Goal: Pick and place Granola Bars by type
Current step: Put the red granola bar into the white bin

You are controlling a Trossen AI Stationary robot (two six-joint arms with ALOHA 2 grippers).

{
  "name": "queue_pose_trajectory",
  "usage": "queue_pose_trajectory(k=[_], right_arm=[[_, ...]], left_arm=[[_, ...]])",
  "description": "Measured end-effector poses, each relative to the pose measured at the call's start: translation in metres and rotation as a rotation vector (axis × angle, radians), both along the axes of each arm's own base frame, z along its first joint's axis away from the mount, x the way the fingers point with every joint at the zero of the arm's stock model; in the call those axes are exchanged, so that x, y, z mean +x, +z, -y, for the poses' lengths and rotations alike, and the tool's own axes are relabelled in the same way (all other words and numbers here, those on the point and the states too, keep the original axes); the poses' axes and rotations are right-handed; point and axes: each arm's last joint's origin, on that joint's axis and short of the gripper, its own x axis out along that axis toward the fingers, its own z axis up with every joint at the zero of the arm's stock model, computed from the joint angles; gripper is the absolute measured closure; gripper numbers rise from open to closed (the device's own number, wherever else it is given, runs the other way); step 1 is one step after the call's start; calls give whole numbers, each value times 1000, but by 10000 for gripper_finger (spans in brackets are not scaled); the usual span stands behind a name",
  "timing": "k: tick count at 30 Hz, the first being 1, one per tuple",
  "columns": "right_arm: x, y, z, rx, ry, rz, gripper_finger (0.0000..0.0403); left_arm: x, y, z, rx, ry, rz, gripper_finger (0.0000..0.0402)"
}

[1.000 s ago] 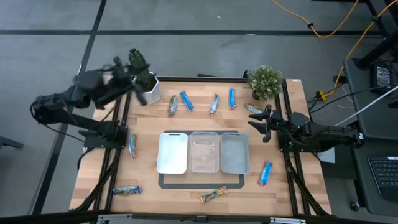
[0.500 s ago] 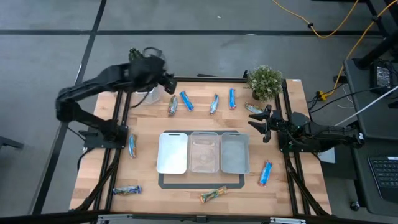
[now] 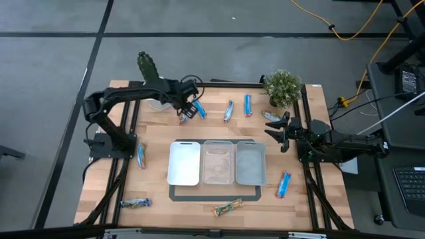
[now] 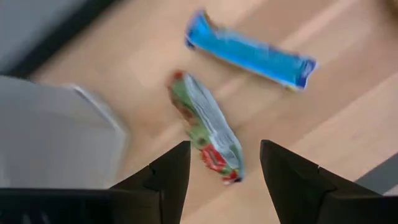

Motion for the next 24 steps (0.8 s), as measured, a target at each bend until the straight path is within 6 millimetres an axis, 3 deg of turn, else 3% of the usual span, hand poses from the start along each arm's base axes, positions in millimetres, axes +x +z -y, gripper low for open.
queue_pose_trajectory(k=[7, 16, 24], right_arm=[[0, -1, 0, 3, 0, -6, 235], [0, -2, 0, 2, 0, -17, 235], [0, -2, 0, 4, 0, -17, 235]], left_arm=[[8, -39, -6, -167, -82, 13, 174], [12, -66, -13, -142, -50, -112, 104], [16, -95, -17, -139, -21, -219, 91]])
